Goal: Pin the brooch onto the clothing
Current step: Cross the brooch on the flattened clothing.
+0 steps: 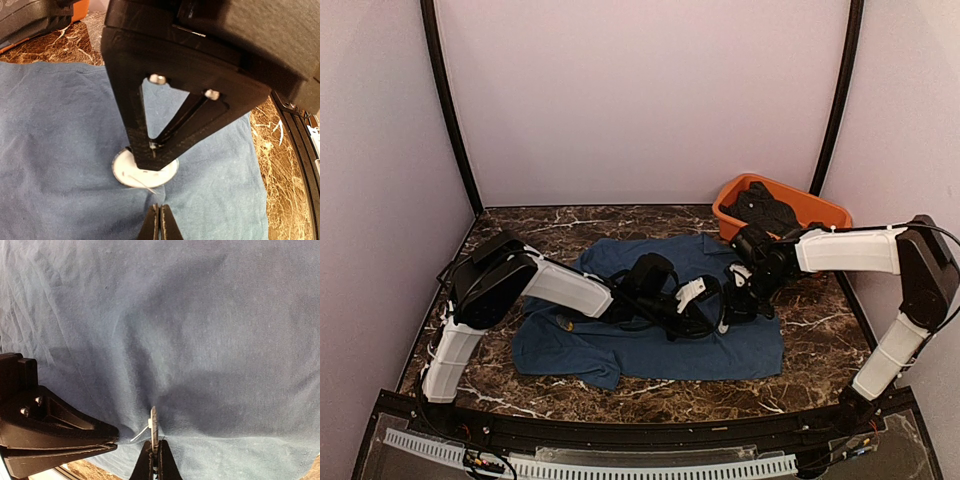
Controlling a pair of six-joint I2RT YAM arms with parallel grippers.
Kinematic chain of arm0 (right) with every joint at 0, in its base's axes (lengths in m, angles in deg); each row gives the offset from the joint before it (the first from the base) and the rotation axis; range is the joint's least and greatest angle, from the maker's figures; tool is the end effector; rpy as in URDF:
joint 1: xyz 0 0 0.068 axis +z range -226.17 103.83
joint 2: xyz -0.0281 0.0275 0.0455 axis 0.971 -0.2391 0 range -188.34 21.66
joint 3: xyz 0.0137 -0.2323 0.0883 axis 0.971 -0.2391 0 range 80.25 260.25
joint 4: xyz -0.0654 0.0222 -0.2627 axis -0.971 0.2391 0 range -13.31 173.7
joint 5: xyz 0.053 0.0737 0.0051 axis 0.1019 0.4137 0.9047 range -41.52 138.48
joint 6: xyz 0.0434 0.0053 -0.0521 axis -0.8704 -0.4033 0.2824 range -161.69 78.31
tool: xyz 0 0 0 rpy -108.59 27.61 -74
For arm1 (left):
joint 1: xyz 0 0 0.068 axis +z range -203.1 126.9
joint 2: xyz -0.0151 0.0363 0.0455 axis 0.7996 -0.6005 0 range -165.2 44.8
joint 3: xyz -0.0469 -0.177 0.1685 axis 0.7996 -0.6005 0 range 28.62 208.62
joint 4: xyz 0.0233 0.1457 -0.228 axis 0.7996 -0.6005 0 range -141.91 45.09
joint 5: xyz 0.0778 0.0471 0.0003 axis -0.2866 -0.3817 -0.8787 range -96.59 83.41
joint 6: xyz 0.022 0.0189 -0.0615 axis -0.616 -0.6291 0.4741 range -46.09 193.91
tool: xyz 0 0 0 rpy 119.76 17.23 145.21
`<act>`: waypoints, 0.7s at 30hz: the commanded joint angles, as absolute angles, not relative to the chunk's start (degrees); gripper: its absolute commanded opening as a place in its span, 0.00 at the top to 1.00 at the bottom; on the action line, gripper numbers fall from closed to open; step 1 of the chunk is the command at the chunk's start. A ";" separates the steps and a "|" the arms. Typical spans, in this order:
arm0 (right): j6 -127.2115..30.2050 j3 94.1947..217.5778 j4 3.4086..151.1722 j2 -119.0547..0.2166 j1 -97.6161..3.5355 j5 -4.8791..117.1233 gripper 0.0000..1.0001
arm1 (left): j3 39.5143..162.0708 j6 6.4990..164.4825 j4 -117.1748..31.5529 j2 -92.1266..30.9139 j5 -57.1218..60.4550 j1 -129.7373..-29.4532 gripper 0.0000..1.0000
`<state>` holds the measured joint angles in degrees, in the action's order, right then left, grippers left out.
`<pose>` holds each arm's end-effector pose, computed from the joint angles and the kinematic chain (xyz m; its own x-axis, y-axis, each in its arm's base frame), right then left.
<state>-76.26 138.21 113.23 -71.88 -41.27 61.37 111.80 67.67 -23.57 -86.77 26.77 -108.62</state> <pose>0.2529 0.1913 0.1310 -0.9911 -0.0168 -0.1324 -0.0625 0.9350 0.3492 0.2582 -0.4291 0.0867 -0.1509 0.3800 -0.9126 0.9880 0.0278 -0.1518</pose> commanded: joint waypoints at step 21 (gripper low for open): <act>-73.82 137.89 111.55 -71.20 -37.71 61.51 1.00 | 112.03 67.91 -23.62 -85.52 26.52 -109.09 0.99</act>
